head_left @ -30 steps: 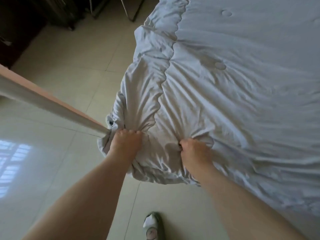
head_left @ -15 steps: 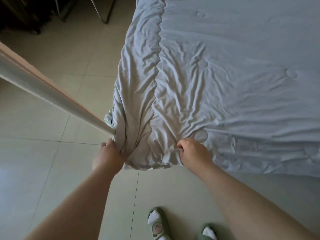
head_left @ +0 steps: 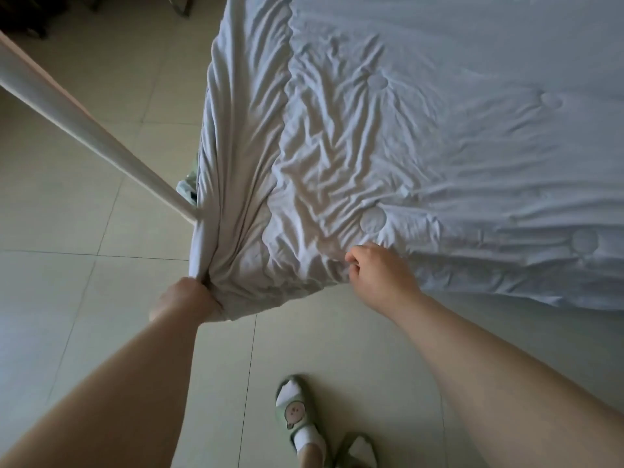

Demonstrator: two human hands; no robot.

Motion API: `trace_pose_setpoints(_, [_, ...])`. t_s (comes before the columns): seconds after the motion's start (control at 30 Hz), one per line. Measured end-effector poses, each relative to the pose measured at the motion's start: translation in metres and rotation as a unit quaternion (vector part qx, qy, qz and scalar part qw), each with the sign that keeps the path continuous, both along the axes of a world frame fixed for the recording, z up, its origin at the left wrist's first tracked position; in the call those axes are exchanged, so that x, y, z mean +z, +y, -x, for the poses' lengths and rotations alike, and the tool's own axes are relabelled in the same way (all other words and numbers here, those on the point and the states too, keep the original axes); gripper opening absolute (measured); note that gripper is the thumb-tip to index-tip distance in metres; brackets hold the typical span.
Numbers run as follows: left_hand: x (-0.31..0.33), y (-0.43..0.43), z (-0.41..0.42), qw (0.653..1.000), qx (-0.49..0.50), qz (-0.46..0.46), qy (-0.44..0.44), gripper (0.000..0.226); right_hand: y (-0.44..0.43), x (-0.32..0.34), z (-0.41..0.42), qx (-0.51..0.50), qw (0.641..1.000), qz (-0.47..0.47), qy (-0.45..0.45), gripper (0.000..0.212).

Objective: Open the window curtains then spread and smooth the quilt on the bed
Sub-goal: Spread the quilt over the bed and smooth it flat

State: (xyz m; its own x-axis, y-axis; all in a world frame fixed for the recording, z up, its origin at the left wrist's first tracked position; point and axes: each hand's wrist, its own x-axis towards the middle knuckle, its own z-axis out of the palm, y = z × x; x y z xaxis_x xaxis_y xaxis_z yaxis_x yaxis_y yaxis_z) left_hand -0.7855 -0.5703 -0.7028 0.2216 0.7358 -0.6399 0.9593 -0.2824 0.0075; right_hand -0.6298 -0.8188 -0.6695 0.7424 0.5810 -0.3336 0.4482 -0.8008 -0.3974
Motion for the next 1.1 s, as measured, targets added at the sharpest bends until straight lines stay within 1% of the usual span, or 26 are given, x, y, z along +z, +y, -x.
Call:
trace_pose_setpoints(0.07, [0.008,-0.006,-0.006,0.997,0.008,0.072,-0.026,0.037,-0.010,-0.002,0.000,0.002,1.000,0.006,-0.011,0.020])
trace_pose_setpoints(0.1, [0.012,-0.009,-0.009,0.994,-0.019,0.098,-0.034,0.052,-0.014,-0.002,-0.001,-0.002,1.000,0.011,-0.014,0.020])
trace_pose_setpoints(0.13, [0.015,-0.014,-0.008,0.992,-0.067,0.099,-0.027,0.065,-0.019,-0.002,-0.001,-0.007,1.000,0.014,-0.018,0.020])
trace_pose_setpoints(0.17, [0.019,-0.021,-0.005,0.989,-0.123,0.085,-0.006,0.069,-0.021,-0.002,0.000,-0.011,1.000,0.017,-0.022,0.020])
trace_pose_setpoints(0.2, [0.020,-0.028,-0.001,0.983,-0.175,0.061,0.004,0.064,-0.023,-0.002,0.000,-0.011,0.999,0.019,-0.026,0.019])
trace_pose_setpoints(0.23, [0.020,-0.033,0.007,0.978,-0.204,0.038,-0.012,0.055,-0.023,-0.004,0.002,-0.009,0.999,0.020,-0.030,0.018])
trace_pose_setpoints(0.3, [0.012,-0.038,0.020,0.966,-0.225,-0.019,-0.123,0.044,-0.022,-0.009,0.004,-0.006,0.999,0.014,-0.034,0.018])
trace_pose_setpoints(0.33, [0.007,-0.040,0.025,0.953,-0.247,-0.049,-0.171,0.045,-0.020,-0.013,0.006,-0.003,0.999,0.010,-0.034,0.018])
trace_pose_setpoints(0.37, [0.001,-0.041,0.027,0.937,-0.284,-0.067,-0.192,0.048,-0.019,-0.017,0.009,-0.002,0.999,0.009,-0.034,0.018])
trace_pose_setpoints(0.4, [-0.006,-0.041,0.027,0.927,-0.315,-0.063,-0.192,0.049,-0.018,-0.020,0.012,-0.002,0.999,0.007,-0.034,0.018])
trace_pose_setpoints(0.43, [-0.012,-0.042,0.026,0.930,-0.321,-0.041,-0.175,0.047,-0.017,-0.023,0.015,-0.001,0.999,0.006,-0.032,0.018])
trace_pose_setpoints(0.5, [-0.025,-0.044,0.028,0.958,-0.252,0.043,-0.128,0.044,-0.018,-0.031,0.020,0.000,1.000,0.003,-0.031,0.020])
trace_pose_setpoints(0.53, [-0.033,-0.042,0.034,0.970,-0.204,0.069,-0.112,0.044,-0.019,-0.035,0.022,-0.002,1.000,0.001,-0.030,0.021])
trace_pose_setpoints(0.57, [-0.039,-0.040,0.041,0.979,-0.168,0.072,-0.088,0.041,-0.018,-0.038,0.023,-0.006,1.000,0.003,-0.025,0.021])
trace_pose_setpoints(0.63, [-0.046,-0.033,0.063,0.992,-0.113,0.048,-0.040,0.029,-0.017,-0.044,0.027,-0.012,1.000,0.013,-0.014,0.021])
trace_pose_setpoints(0.7, [-0.045,-0.024,0.074,0.997,-0.050,0.034,-0.040,0.019,-0.014,-0.048,0.030,-0.016,1.000,0.021,-0.014,0.023])
trace_pose_setpoints(0.73, [-0.044,-0.019,0.074,0.998,-0.026,0.026,-0.041,0.019,-0.012,-0.049,0.031,-0.012,1.000,0.024,-0.016,0.023])
trace_pose_setpoints(0.83, [-0.045,-0.003,0.061,0.998,-0.004,-0.025,-0.051,0.036,-0.005,-0.050,0.030,0.006,1.000,0.019,-0.024,0.024])
trace_pose_setpoints(0.97, [-0.026,-0.009,0.028,0.990,0.005,-0.100,-0.097,0.046,0.001,-0.042,0.023,0.000,1.000,0.020,-0.023,0.022])
trace_pose_setpoints(1.03, [-0.006,-0.021,0.005,0.984,-0.016,-0.127,-0.125,0.047,0.001,-0.033,0.019,-0.001,0.999,0.019,-0.030,0.022])
trace_pose_setpoints(1.1, [0.013,-0.031,-0.016,0.980,-0.054,-0.128,-0.140,0.047,0.001,-0.020,0.015,0.001,0.999,0.014,-0.032,0.023])
